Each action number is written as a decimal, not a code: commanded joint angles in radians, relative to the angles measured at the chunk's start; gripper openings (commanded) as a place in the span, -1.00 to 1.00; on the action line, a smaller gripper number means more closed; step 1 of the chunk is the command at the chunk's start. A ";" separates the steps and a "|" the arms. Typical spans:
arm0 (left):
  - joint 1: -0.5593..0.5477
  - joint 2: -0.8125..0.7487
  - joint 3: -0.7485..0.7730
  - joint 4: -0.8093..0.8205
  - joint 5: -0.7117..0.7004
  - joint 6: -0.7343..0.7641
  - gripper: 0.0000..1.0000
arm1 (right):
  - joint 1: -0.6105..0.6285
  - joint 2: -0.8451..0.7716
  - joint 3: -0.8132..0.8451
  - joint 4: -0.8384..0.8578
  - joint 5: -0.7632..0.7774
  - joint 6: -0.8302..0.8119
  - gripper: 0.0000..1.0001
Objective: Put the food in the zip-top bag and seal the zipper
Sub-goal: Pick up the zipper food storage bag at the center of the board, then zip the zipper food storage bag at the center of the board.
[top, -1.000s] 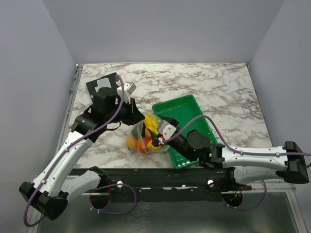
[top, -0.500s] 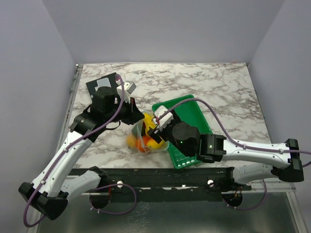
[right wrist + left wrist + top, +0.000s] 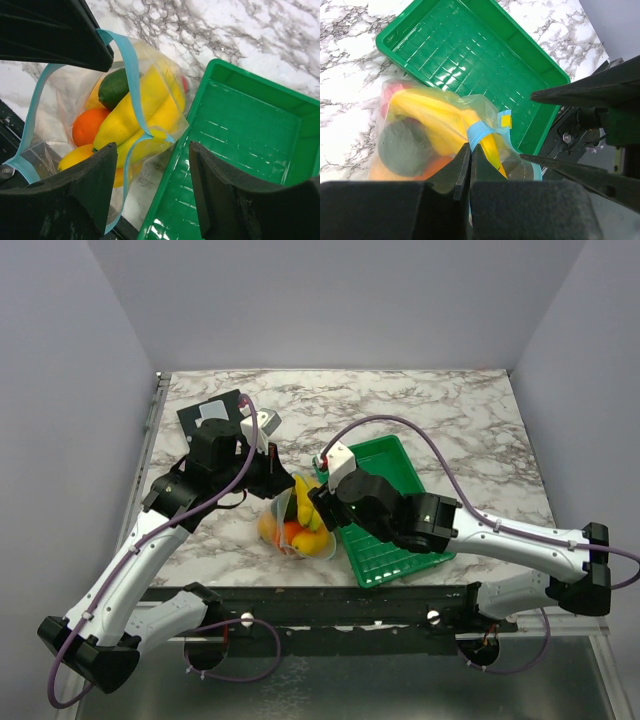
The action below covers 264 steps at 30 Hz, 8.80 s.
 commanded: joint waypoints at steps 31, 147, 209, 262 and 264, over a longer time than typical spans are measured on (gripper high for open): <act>-0.004 -0.066 -0.002 0.006 0.051 0.052 -1.00 | -0.120 -0.060 0.024 -0.151 -0.443 -0.501 0.27; -0.070 -0.378 -0.107 0.216 0.292 0.241 0.56 | -0.040 0.388 0.900 -0.764 -0.712 -0.290 -0.99; -0.347 -0.353 -0.151 0.062 0.162 0.339 -1.00 | -0.023 0.379 1.020 -0.815 -0.474 -0.134 -0.99; -0.348 -0.349 -0.026 0.041 0.390 0.266 -1.00 | -0.023 -0.203 0.029 0.060 -0.930 -0.503 0.11; -0.348 -0.352 -0.025 0.041 0.397 0.266 -1.00 | -0.023 -0.197 0.027 0.061 -0.947 -0.505 0.05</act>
